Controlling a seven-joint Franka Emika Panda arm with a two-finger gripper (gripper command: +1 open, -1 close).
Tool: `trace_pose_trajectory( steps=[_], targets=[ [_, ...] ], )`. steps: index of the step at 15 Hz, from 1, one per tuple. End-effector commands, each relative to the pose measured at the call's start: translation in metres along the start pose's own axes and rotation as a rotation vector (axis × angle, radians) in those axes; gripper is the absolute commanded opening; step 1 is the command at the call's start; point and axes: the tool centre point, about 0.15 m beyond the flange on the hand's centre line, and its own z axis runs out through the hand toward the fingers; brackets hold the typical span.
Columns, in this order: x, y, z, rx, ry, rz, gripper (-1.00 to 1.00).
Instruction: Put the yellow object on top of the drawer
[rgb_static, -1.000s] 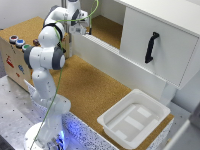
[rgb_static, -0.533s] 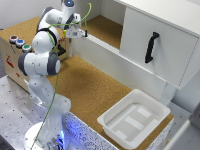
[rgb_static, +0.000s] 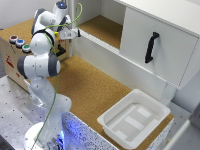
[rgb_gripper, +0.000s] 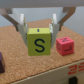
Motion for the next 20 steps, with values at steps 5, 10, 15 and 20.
trace_pose_trajectory(
  steps=[5, 10, 15, 20],
  targets=[
    [0.032, -0.015, 0.064, 0.146, 0.099, -0.194, -1.00],
    [0.033, -0.013, 0.085, 0.158, 0.081, -0.227, -1.00],
    [0.045, -0.001, 0.096, 0.127, 0.085, -0.204, -1.00],
    [0.057, -0.001, 0.084, 0.120, 0.111, -0.196, 1.00]
  ],
)
